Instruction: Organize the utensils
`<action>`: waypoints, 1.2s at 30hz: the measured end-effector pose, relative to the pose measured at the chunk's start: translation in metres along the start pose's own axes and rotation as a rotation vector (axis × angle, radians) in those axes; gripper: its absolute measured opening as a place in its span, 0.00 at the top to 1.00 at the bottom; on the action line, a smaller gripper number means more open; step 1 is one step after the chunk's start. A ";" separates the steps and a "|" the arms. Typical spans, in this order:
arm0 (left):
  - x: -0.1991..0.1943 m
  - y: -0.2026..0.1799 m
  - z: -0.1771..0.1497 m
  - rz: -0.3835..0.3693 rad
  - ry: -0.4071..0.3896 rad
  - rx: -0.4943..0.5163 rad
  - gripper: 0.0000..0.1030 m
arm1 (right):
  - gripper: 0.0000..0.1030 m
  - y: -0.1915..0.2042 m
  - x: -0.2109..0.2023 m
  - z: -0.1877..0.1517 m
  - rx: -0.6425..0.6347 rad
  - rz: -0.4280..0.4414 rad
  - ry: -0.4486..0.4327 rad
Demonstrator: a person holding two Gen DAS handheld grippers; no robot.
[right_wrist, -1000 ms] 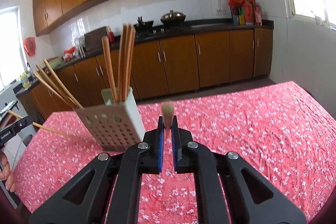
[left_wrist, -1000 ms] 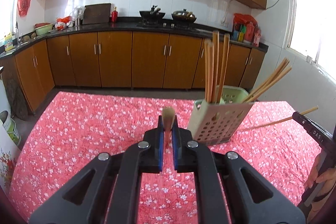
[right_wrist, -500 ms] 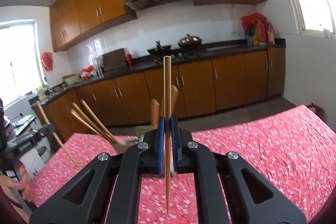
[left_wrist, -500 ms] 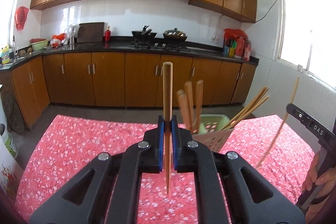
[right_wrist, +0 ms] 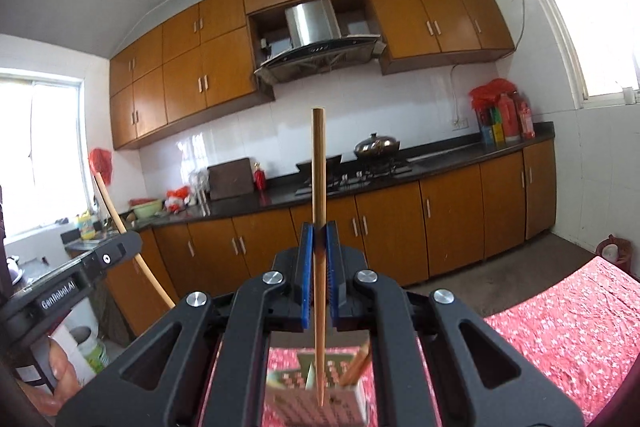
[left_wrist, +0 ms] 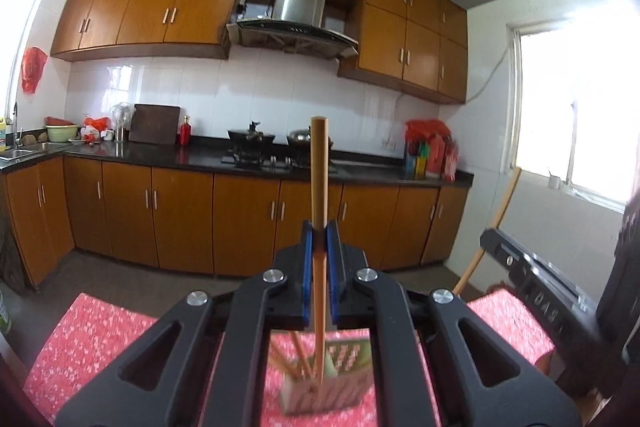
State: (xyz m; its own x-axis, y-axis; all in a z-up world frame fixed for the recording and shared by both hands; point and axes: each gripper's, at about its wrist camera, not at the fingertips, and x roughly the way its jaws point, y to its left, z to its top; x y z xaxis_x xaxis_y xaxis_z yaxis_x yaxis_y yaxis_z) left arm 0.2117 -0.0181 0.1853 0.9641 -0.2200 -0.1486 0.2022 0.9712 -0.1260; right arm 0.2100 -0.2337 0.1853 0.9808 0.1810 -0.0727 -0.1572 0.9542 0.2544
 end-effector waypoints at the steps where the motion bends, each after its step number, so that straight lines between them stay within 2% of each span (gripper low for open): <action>1: 0.006 0.000 0.003 0.008 -0.005 -0.004 0.92 | 0.93 -0.001 0.004 0.001 0.005 -0.007 -0.007; 8: 0.039 0.005 -0.003 0.031 -0.001 -0.040 0.92 | 0.93 0.001 0.027 -0.008 -0.010 -0.028 -0.041; 12: 0.054 0.009 -0.013 0.029 0.011 -0.051 0.92 | 0.93 0.006 0.038 -0.023 -0.045 -0.032 -0.019; 20: 0.078 0.018 -0.027 0.033 0.034 -0.066 0.92 | 0.93 0.003 0.046 -0.041 -0.032 -0.031 0.037; 21: 0.080 0.020 -0.026 0.039 0.040 -0.067 0.91 | 0.92 0.004 0.046 -0.041 -0.034 -0.029 0.043; 22: 0.081 0.022 -0.026 0.044 0.047 -0.071 0.86 | 0.92 0.004 0.045 -0.043 -0.038 -0.028 0.050; 23: 0.081 0.024 -0.027 0.046 0.051 -0.077 0.79 | 0.88 0.005 0.044 -0.044 -0.040 -0.026 0.054; 24: 0.080 0.026 -0.027 0.051 0.052 -0.079 0.76 | 0.75 0.005 0.043 -0.045 -0.043 -0.026 0.058; 26: 0.076 0.029 -0.025 0.065 0.056 -0.079 0.70 | 0.59 0.006 0.040 -0.045 -0.051 -0.040 0.056; 28: 0.070 0.032 -0.023 0.068 0.056 -0.081 0.68 | 0.59 0.006 0.035 -0.043 -0.059 -0.048 0.045; 31: 0.058 0.035 -0.019 0.079 0.051 -0.076 0.60 | 0.58 0.006 0.030 -0.038 -0.061 -0.049 0.050; 36: 0.027 0.041 -0.018 0.097 0.038 -0.061 0.47 | 0.46 0.009 0.014 -0.028 -0.071 -0.056 0.040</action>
State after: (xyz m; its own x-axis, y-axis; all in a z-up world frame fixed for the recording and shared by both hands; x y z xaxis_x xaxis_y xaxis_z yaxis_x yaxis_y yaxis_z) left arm 0.2434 0.0144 0.1582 0.9712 -0.1293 -0.1999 0.0960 0.9810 -0.1685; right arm 0.2194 -0.2162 0.1597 0.9830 0.1351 -0.1239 -0.1117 0.9773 0.1798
